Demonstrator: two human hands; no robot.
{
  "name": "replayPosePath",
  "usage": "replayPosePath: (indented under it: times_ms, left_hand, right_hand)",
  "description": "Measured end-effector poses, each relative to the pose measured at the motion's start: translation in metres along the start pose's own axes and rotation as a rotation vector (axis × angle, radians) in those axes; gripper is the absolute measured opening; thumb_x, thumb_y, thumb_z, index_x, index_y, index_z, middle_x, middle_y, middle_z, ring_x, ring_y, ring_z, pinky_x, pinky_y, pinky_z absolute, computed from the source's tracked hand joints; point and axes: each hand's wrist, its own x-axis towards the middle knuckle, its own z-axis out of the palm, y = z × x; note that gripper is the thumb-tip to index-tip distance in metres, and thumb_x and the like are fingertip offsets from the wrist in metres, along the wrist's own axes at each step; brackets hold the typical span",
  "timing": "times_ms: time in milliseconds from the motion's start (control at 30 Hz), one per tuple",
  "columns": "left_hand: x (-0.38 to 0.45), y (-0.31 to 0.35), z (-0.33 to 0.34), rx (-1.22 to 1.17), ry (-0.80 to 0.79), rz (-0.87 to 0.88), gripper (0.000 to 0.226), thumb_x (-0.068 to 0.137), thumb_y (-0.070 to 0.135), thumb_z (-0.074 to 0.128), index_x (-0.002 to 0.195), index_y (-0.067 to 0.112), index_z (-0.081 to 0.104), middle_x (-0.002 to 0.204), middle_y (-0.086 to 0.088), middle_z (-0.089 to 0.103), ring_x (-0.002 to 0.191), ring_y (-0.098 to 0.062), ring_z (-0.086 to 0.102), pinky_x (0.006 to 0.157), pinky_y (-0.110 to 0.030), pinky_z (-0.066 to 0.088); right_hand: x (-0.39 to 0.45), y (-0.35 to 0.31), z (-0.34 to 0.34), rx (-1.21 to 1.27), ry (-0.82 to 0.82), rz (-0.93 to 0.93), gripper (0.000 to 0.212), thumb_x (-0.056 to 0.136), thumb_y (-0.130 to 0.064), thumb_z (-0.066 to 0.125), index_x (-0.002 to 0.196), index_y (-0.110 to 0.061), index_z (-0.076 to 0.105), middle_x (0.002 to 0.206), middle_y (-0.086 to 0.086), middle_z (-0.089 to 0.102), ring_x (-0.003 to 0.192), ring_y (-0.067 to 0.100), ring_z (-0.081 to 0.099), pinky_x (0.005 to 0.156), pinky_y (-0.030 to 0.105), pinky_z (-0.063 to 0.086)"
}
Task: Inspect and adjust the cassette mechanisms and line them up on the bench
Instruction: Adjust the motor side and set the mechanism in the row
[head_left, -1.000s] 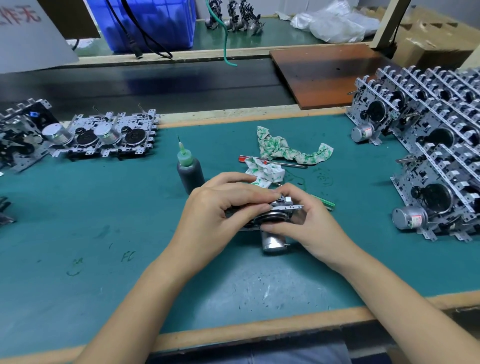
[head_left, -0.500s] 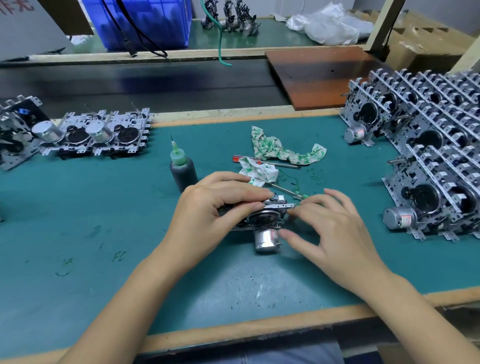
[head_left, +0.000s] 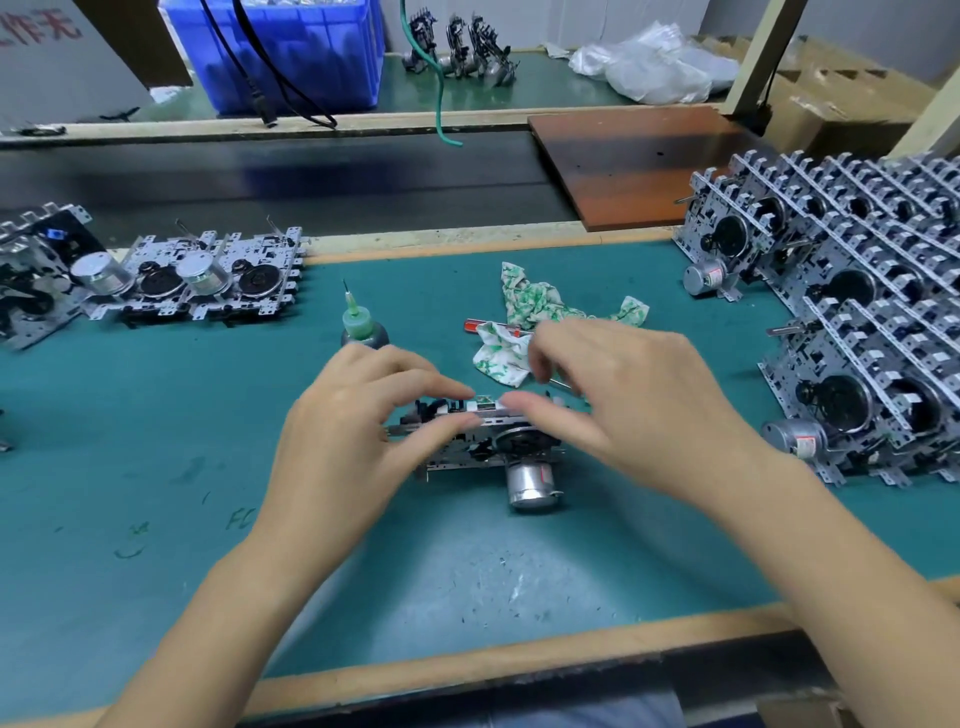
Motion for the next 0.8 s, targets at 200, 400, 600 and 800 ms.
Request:
replayPosePath:
  times_ms: [200, 400, 600, 800]
  left_hand:
    - [0.008, 0.003, -0.009, 0.062, -0.095, 0.052, 0.017, 0.08, 0.038, 0.062, 0.083, 0.026, 0.075, 0.074, 0.017, 0.055, 0.067, -0.006, 0.041, 0.058, -0.036, 0.046]
    - [0.048, 0.022, -0.006, 0.012, -0.075, 0.179, 0.018, 0.085, 0.038, 0.061, 0.087, 0.026, 0.074, 0.082, 0.012, 0.058, 0.071, -0.011, 0.047, 0.06, -0.038, 0.046]
    - [0.137, 0.045, 0.041, -0.024, -0.04, 0.303, 0.017, 0.09, 0.026, 0.062, 0.102, 0.021, 0.073, 0.102, 0.006, 0.065, 0.09, -0.016, 0.054, 0.076, -0.024, 0.036]
    - [0.173, 0.05, 0.129, -0.046, -0.298, 0.209, 0.064, 0.09, 0.015, 0.061, 0.146, 0.011, 0.029, 0.152, -0.007, 0.028, 0.136, -0.024, 0.033, 0.11, -0.034, 0.028]
  right_hand:
    - [0.015, 0.01, 0.002, -0.077, -0.183, -0.311, 0.036, 0.089, -0.049, 0.037, 0.068, -0.02, 0.04, 0.055, 0.0, 0.055, 0.043, 0.023, 0.049, 0.044, 0.024, 0.021]
    - [0.015, 0.026, -0.025, 0.062, -0.091, -0.16, 0.035, 0.09, -0.045, 0.041, 0.064, -0.022, 0.036, 0.048, -0.007, 0.031, 0.045, 0.02, 0.03, 0.046, 0.027, 0.023]
    - [0.04, 0.081, -0.066, -0.049, -0.047, 0.112, 0.046, 0.091, -0.046, 0.05, 0.055, -0.019, 0.042, 0.045, -0.005, 0.04, 0.046, 0.015, 0.04, 0.051, 0.033, 0.032]
    - [0.056, 0.147, -0.039, -0.242, -0.055, 0.34, 0.046, 0.094, -0.036, 0.05, 0.054, -0.021, 0.035, 0.052, -0.001, 0.041, 0.062, 0.028, 0.044, 0.057, 0.033, 0.031]
